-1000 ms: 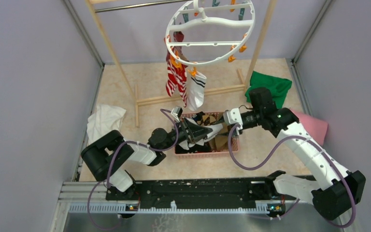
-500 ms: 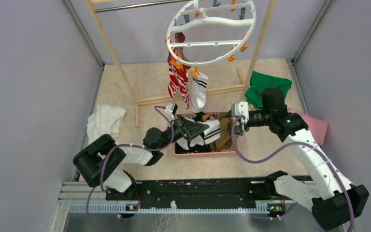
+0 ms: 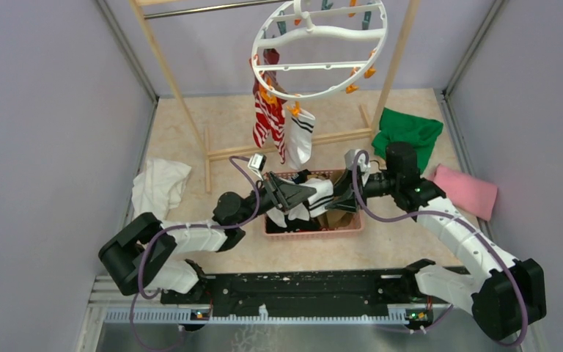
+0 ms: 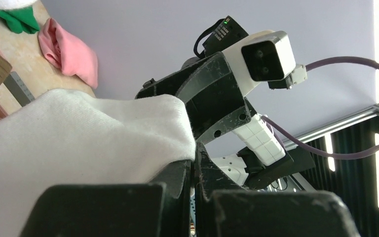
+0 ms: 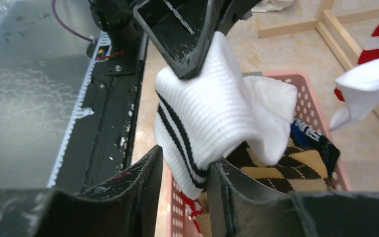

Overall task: Clip the socks to the hanger
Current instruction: Pick up the sock from the bin.

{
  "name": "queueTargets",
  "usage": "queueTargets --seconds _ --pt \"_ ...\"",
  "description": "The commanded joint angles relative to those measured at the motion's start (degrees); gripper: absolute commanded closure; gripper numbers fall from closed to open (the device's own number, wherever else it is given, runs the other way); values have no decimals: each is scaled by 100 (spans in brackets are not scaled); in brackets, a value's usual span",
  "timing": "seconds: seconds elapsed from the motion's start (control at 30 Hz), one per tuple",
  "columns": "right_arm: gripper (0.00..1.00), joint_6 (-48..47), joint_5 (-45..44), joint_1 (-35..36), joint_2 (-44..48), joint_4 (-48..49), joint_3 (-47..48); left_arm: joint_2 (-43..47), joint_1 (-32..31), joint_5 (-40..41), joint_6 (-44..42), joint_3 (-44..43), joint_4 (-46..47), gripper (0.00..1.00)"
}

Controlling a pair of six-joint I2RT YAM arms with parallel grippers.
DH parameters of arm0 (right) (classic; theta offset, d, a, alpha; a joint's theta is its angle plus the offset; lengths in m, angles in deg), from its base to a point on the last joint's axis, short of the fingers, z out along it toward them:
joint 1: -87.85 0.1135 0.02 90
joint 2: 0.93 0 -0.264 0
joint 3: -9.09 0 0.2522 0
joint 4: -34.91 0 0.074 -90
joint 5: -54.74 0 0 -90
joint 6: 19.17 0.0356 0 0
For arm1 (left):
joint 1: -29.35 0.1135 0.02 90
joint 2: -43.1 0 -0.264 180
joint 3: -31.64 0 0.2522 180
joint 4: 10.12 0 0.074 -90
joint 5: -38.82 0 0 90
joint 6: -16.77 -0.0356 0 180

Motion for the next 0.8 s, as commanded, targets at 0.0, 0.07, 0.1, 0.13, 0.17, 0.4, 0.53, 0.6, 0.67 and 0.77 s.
queueTargets --seconds 0.0,0.07,0.1,0.13,0.17,0.4,0.53,0.6,0.67,0.77 --pt "76 704 460 148 -71 854 -32 39 8 -96 -158 -221 200 100" --pt "95 714 510 147 -66 836 -2 43 9 -47 -209 -209 206 100" --pt "100 671 500 149 -52 752 24 59 5 0 -257 -188 197 100" --pt "100 627 497 145 -32 646 58 89 19 46 -353 -167 174 100" --pt "100 620 481 142 -13 547 85 129 27 80 -503 -149 115 100" --pt "100 1901 751 15 -38 1389 -44 1008 464 94 -2706 -177 -1772 68" --pt "100 3027 648 -98 -138 2231 -179 2036 469 92 -4701 -147 -3417 29" --pt "100 3733 510 -147 -201 2709 -320 2634 464 68 -5551 1 -3885 12" --pt "100 4281 377 -158 -300 3069 -398 3219 462 -75 -6298 298 -3890 3" --pt "100 5134 231 -163 -433 3477 -477 3981 439 -527 -7366 833 -3403 1"
